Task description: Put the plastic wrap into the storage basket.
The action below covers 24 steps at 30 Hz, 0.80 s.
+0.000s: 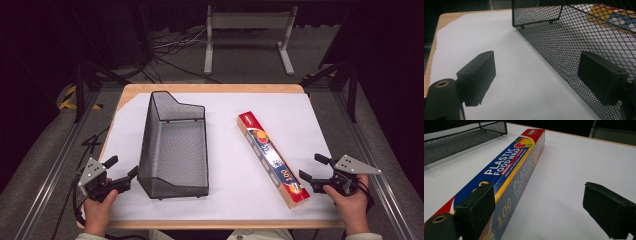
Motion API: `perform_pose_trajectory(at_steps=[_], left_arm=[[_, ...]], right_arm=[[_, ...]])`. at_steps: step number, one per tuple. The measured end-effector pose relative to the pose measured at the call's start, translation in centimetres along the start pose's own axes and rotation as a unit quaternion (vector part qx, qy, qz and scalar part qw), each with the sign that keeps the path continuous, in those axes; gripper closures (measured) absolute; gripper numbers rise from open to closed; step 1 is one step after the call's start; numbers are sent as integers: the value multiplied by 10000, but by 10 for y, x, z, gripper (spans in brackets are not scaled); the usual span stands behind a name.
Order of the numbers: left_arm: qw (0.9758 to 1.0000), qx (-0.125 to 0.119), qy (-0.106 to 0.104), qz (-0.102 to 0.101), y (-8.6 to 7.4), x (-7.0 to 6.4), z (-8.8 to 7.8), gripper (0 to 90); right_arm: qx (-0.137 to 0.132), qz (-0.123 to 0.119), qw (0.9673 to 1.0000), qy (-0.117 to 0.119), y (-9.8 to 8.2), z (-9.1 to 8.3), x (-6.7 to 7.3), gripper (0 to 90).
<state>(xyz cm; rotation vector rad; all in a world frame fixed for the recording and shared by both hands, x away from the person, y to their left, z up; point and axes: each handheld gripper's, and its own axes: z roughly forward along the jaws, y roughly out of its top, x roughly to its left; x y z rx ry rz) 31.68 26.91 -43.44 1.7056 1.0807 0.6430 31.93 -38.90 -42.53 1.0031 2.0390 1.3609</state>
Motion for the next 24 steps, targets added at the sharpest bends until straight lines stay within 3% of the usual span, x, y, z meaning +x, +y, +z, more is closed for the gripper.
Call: perform_pose_trajectory(at_steps=[1,6,8,12,16,24], left_arm=[[9996,41,172,202,3,-4,0,160],[9996,64,-14,264,8,-8,-2,146],[9994,71,23,326,8,-10,-1,147],[9999,-46,-20,96,6,-10,-3,150],[9999,-109,-23,43,3,-10,-4,152],[9998,-116,-83,119,3,-16,-5,153]], right_arm=[[5,28,10000,-16,0,-1,-1,94],[28,-5,10000,-52,2,0,0,65],[-2,73,10000,-33,4,2,1,66],[82,37,10000,0,6,4,4,107],[136,19,9999,-22,9,2,3,138],[178,-28,9998,-126,26,-9,4,250]])
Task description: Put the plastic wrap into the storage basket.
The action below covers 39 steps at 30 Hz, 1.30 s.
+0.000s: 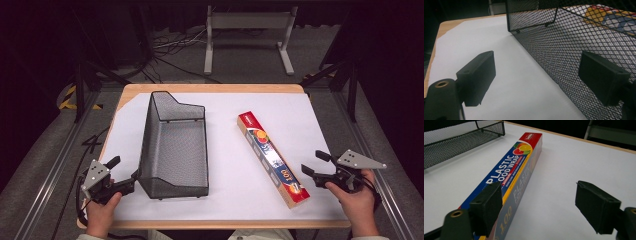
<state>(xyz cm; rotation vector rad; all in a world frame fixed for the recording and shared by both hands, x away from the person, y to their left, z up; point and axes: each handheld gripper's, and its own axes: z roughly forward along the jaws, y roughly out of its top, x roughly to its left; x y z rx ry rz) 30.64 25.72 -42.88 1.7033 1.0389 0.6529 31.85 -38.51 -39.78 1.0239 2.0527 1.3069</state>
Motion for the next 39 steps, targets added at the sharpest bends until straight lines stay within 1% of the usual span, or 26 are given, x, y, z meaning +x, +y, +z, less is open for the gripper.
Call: perform_pose_trajectory(at_steps=[1,2,4,5,7,8,9,12,15,16,17,18,20,22,23,24,26,29,30,32,34,35,37,39], left_arm=[[10000,8,13,31,0,-1,0,153],[10000,18,23,61,0,-1,0,153],[10000,17,63,50,0,-2,0,153],[10000,7,75,35,1,-1,0,153],[10000,-6,98,13,1,-1,-1,153],[10000,-6,98,13,1,-1,-1,153],[9999,7,113,2,0,-1,-1,153],[9999,34,117,19,0,-1,-1,153],[9999,43,114,25,-1,-2,-1,153],[9999,46,119,30,-1,-2,-1,153],[9999,47,117,36,-1,-2,-1,153],[9999,40,113,42,-1,-2,-1,153],[9999,64,123,65,-1,-3,-1,153],[9998,51,134,111,-1,-4,-1,154],[9998,45,142,127,-1,-4,-1,155],[9998,45,142,127,-1,-4,-1,155],[9998,72,138,140,-2,-4,0,155],[9998,80,144,145,-2,-5,0,155],[9998,80,148,146,-2,-5,0,155],[9997,73,154,149,-2,-5,-1,156],[9997,35,183,161,-1,-5,-2,157],[9997,35,183,161,-1,-5,-2,157],[9997,28,178,159,-1,-6,-2,157],[9997,47,170,173,-2,-6,-1,157]], right_arm=[[-12,107,9999,65,2,-1,-1,270],[-23,165,9998,102,3,-1,-3,288],[20,139,9999,73,4,-2,-7,330],[25,103,9999,85,6,-3,-8,334],[-5,45,10000,62,11,-5,-8,331],[-8,7,10000,15,15,-7,-8,322],[-9,-108,9999,-89,20,-9,-6,309],[-65,-156,9998,-103,25,-10,-4,293],[-68,-169,9998,-107,30,-7,-5,276],[70,12,10000,-49,32,-4,-5,276],[240,156,9996,-82,37,0,-7,263],[240,156,9996,-82,37,0,-7,263],[444,414,9981,-75,43,6,-7,257],[507,439,9977,-50,48,10,-7,266],[579,441,9973,-10,54,13,-6,263],[579,441,9973,-10,54,13,-6,263],[647,459,9968,5,60,17,-5,244],[819,590,9949,13,69,22,-5,234],[874,588,9944,-6,71,24,-5,234],[1049,644,9924,-56,76,27,-6,233],[1149,660,9912,-63,80,29,-7,226],[1149,660,9912,-63,80,29,-7,226],[1257,678,9897,-61,84,31,-6,226],[1210,754,9898,7,88,33,-4,231]])
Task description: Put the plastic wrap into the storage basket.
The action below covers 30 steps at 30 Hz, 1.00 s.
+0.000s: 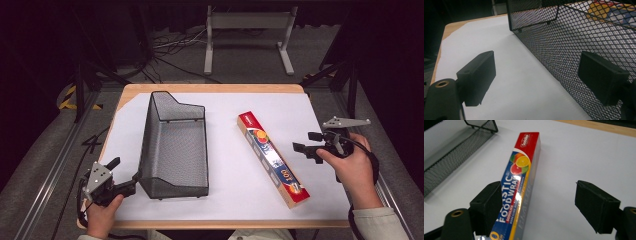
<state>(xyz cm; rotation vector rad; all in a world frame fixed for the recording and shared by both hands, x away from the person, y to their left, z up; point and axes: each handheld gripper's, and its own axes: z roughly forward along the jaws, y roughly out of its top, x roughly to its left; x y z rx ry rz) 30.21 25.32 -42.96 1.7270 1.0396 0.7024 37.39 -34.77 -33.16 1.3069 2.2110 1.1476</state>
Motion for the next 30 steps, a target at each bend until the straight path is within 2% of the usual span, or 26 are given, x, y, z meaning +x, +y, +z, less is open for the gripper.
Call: perform_pose_trajectory(at_steps=[2,3,7,10,15,18,30], left_arm=[[10000,16,-6,15,0,0,0,157],[10000,15,-9,15,0,0,0,157],[10000,18,0,24,0,0,1,157],[10000,13,5,30,0,-1,1,157],[10000,-38,25,19,0,-1,-1,157],[10000,-41,22,8,0,-1,0,157],[10000,-42,18,14,0,-1,-1,156]], right_arm=[[35,222,9997,135,3,1,3,250],[49,257,9995,155,5,2,5,250],[197,219,9996,52,11,9,14,250],[283,244,9993,71,15,15,21,248],[269,260,9992,166,20,24,34,242],[315,189,9992,142,24,30,42,242],[468,107,9988,37,30,52,56,201]])
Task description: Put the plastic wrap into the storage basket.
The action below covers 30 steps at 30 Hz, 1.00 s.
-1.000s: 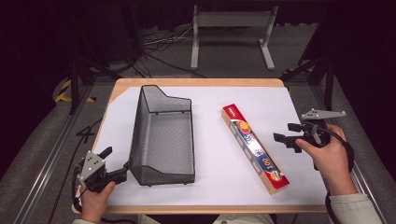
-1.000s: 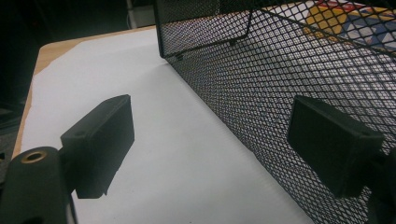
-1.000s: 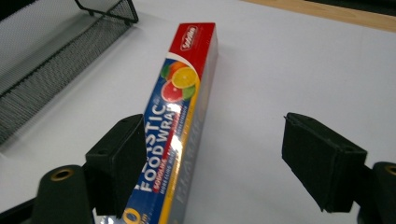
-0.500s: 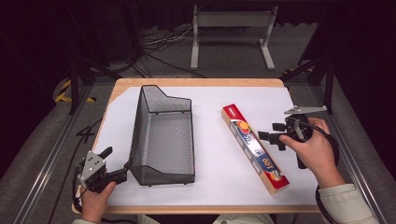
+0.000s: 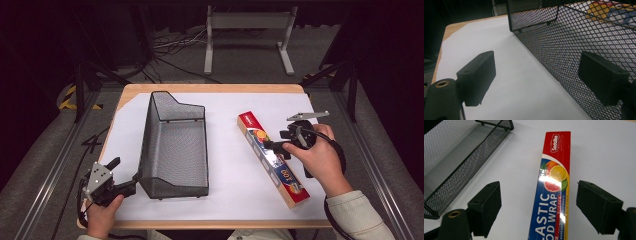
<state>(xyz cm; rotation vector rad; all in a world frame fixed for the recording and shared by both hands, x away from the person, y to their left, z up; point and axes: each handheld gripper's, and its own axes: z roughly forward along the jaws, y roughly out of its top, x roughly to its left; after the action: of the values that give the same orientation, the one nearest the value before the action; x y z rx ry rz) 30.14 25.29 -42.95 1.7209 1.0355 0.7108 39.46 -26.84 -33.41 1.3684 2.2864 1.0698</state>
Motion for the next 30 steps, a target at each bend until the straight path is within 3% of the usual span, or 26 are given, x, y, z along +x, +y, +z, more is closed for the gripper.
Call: perform_pose_trajectory(at_steps=[15,24,30], left_arm=[[10000,2,-16,-17,0,0,0,155],[10000,12,-21,-3,-1,0,1,154],[10000,21,-26,3,-1,0,1,154]], right_arm=[[595,101,9980,-200,-15,40,-5,169],[955,241,9945,-352,-22,54,-9,163],[1255,314,9906,-455,-26,62,-11,163]])
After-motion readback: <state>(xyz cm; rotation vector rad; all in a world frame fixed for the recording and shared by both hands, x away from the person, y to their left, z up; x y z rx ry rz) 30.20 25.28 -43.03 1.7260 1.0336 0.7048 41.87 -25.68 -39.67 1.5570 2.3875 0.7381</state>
